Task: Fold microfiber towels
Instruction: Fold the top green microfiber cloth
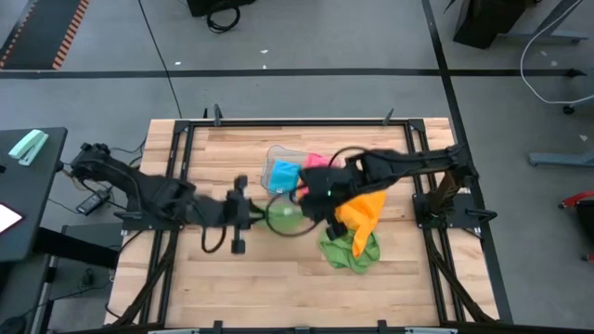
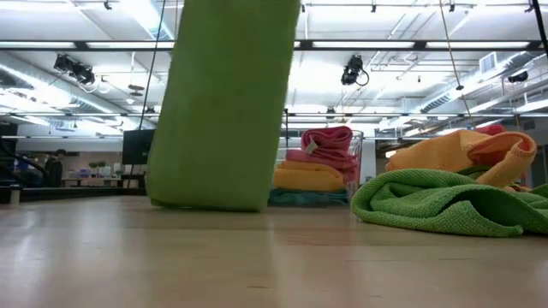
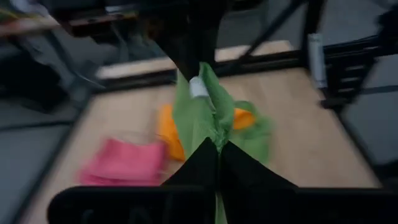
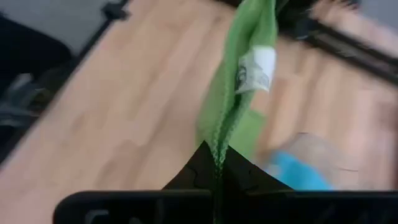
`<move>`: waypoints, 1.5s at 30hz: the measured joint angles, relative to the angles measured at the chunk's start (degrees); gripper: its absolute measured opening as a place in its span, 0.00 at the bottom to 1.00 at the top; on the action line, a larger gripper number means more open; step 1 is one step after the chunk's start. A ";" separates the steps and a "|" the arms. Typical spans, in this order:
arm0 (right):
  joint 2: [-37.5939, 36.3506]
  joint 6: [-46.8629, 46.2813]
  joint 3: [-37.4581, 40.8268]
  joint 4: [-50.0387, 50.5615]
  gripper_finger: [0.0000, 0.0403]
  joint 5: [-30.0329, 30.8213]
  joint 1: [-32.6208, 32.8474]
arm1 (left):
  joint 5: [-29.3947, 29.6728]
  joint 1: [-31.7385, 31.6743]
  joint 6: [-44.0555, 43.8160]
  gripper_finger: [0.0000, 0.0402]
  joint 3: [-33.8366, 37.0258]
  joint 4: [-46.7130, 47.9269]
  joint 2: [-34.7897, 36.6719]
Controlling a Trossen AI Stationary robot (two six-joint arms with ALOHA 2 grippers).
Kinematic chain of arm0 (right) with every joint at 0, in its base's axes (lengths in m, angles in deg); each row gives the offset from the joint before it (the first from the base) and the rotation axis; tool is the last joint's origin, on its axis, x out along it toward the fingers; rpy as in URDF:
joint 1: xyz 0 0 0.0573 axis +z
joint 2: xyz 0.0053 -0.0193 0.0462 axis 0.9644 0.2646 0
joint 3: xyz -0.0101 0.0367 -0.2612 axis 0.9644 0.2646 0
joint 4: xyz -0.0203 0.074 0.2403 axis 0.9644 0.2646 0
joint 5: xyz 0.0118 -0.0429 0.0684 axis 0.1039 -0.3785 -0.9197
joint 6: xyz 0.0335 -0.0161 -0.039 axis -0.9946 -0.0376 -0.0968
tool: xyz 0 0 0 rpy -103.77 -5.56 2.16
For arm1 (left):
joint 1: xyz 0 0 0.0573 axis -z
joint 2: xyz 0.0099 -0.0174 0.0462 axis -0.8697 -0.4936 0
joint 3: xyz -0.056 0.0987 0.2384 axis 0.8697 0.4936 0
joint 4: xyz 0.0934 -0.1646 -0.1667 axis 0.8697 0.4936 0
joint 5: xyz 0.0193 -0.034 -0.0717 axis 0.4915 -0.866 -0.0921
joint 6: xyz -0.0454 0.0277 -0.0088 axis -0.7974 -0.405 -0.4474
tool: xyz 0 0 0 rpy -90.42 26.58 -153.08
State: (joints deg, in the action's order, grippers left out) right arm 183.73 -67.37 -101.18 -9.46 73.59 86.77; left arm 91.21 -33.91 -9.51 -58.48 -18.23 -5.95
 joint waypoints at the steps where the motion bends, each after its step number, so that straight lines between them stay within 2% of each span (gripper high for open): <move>1: 0.00 -0.94 1.04 -0.28 0.02 -0.14 0.95 | -0.44 1.12 -2.25 0.07 0.00 0.47 -0.95; 10: 0.11 -4.09 15.93 -12.24 0.02 -1.28 7.32 | -0.74 8.41 -16.60 0.02 0.00 0.88 -13.20; 14: 0.11 -5.53 22.04 -18.66 0.02 -1.74 8.38 | -0.73 9.71 -23.56 0.05 0.00 0.63 -16.77; 19: 0.11 -9.52 26.87 -22.02 0.02 -6.45 9.22 | -0.77 12.04 -29.34 0.06 0.02 -2.58 -20.32; 24: 0.09 -11.10 28.03 -22.51 0.02 -8.33 11.57 | -0.74 13.95 -29.91 0.02 0.02 -8.87 -23.94; 28: 0.09 -12.86 28.13 -22.76 0.02 -10.73 13.49 | -1.56 14.30 -29.90 0.05 0.02 -14.69 -26.74; 31: 0.09 -14.07 28.13 -23.04 0.02 -10.76 14.82 | -3.12 14.30 -29.84 0.06 0.02 -17.62 -28.24; 37: 0.09 -16.54 28.13 -23.49 0.02 -10.74 17.17 | -3.78 14.63 -26.89 0.02 0.04 -22.86 -29.07; 45: 0.09 -15.86 28.13 -23.42 0.02 -8.84 16.39 | -3.41 14.92 -25.19 0.03 0.05 -23.83 -29.77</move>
State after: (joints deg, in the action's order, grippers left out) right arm 183.82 -83.23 -73.06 -32.88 64.75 103.16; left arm 87.80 -18.99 -34.70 -58.43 -42.06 -35.72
